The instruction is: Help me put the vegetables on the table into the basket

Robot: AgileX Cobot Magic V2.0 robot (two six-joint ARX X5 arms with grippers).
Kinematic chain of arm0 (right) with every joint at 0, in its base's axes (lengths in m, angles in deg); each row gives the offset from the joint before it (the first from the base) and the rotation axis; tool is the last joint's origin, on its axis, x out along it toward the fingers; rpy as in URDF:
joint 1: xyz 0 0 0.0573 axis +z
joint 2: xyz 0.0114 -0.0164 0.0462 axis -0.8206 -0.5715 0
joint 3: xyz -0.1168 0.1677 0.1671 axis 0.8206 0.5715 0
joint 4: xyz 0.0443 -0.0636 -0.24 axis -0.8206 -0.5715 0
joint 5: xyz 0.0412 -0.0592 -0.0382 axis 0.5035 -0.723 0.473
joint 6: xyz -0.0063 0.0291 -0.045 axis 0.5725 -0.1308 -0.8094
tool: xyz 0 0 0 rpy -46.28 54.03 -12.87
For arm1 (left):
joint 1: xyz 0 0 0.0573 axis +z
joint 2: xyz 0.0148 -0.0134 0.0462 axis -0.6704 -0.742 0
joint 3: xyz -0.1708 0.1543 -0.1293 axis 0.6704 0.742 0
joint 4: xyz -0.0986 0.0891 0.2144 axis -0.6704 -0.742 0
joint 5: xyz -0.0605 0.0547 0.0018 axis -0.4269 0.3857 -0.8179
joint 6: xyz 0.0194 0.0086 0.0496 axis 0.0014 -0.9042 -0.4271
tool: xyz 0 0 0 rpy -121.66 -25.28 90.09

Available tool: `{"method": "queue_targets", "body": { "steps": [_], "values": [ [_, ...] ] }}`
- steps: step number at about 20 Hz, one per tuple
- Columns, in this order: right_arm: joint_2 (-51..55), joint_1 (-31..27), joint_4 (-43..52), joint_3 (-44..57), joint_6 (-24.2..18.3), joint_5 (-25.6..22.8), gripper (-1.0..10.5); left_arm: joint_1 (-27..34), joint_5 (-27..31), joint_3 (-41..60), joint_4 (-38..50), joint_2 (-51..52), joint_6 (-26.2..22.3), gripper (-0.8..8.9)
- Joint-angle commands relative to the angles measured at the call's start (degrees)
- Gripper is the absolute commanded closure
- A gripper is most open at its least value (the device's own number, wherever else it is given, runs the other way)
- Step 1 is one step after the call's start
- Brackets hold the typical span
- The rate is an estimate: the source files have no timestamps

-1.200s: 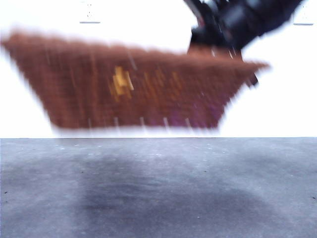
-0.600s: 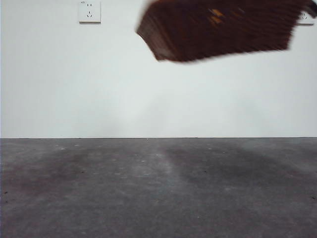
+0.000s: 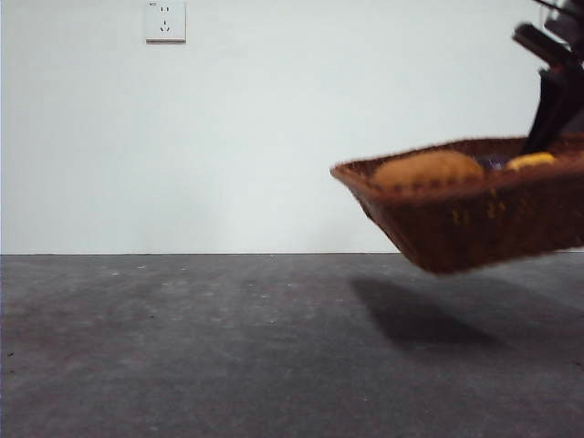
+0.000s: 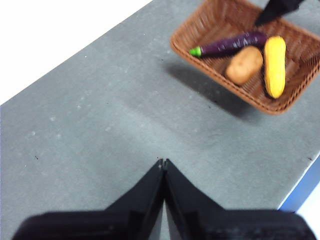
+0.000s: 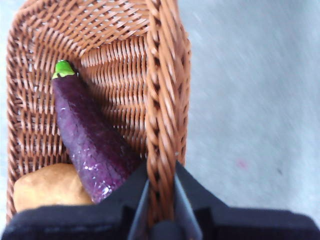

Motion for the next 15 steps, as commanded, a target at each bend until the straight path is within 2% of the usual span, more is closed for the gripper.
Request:
{"method": "queue_targets", "body": {
  "steps": [1,8,15],
  "values": [
    [-1.64,-0.68,3.80,2.21,-0.37,1.33,9.6,0.20,0.15,0.52,0.09,0.07,0.81,8.21],
    [-11.98,-1.01,7.41,2.34,-1.53,1.27,9.6,0.20,0.17,0.52,-0.17,-0.39,0.79,8.21],
    [-15.78,-0.98,8.04,2.40,-2.75,-3.13,9.6,0.20,0.15,0.55,-0.24,-1.97,0.81,8.21]
  ]
}}
